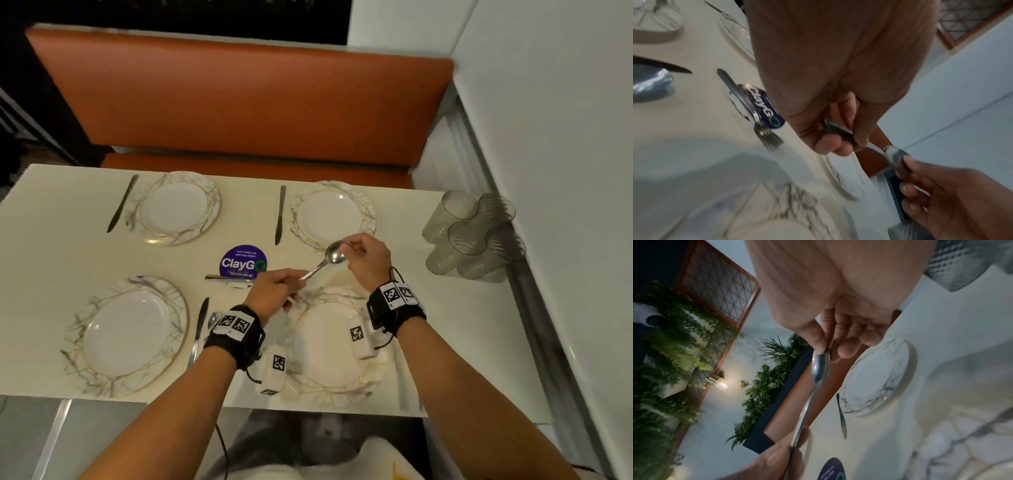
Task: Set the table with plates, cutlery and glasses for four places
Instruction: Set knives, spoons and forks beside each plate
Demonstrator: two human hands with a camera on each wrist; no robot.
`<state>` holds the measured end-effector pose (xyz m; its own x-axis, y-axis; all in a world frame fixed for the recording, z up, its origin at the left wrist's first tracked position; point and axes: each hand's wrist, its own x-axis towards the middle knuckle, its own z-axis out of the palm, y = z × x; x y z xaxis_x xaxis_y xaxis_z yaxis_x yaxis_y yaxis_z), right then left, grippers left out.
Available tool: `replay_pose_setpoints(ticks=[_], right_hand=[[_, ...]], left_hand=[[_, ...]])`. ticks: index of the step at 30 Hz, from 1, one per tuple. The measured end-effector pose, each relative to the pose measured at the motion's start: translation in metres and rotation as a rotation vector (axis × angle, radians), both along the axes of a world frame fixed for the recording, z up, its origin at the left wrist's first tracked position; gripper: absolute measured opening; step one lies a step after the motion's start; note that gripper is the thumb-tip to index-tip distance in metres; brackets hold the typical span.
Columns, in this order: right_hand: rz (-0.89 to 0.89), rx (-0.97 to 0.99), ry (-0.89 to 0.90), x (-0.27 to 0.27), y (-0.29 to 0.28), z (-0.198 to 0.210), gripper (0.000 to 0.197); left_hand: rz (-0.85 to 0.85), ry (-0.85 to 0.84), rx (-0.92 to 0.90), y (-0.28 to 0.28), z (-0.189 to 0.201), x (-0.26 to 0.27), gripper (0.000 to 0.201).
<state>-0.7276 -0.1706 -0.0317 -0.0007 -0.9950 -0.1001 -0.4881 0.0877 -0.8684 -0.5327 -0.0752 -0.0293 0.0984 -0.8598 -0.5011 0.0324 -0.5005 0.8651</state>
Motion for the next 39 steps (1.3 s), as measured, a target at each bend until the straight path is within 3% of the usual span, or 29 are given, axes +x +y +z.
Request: replay_pose_setpoints(ticks=[5, 8, 12, 16, 19, 22, 29, 33, 39], right_hand=[[0.09, 0.126, -0.019, 0.052, -0.009, -0.007, 0.019], [0.211, 0.163, -0.026, 0.087, -0.006, -0.006, 0.02], [0.106, 0.256, -0.082, 0.119, -0.007, -0.007, 0.014], [-0.067, 0.367, -0.21, 0.135, -0.01, -0.009, 0.021], [-0.101, 0.4, -0.228, 0.141, -0.012, -0.01, 0.02], [-0.085, 0.418, -0.192, 0.14, -0.019, -0.014, 0.018], [-0.153, 0.401, -0.237, 0.124, -0.024, -0.017, 0.015], [-0.176, 0.403, -0.261, 0.115, -0.026, -0.026, 0.011], [-0.21, 0.386, -0.246, 0.103, -0.031, -0.043, 0.005]], left_hand=[[0.333, 0.12, -0.055, -0.032, 0.007, 0.075, 0.023], [0.415, 0.228, -0.087, -0.058, 0.006, 0.105, 0.014], [0.367, 0.243, -0.091, -0.082, -0.004, 0.117, 0.009], [0.178, 0.225, -0.058, -0.093, -0.014, 0.108, 0.015], [0.099, 0.211, -0.06, -0.104, -0.019, 0.102, 0.018], [0.098, 0.145, -0.039, -0.122, -0.025, 0.107, 0.014], [0.077, -0.303, 0.041, -0.176, -0.059, 0.138, 0.007], [-0.031, -0.49, 0.095, -0.205, -0.073, 0.143, 0.002], [-0.151, -0.622, 0.108, -0.22, -0.095, 0.139, 0.004]])
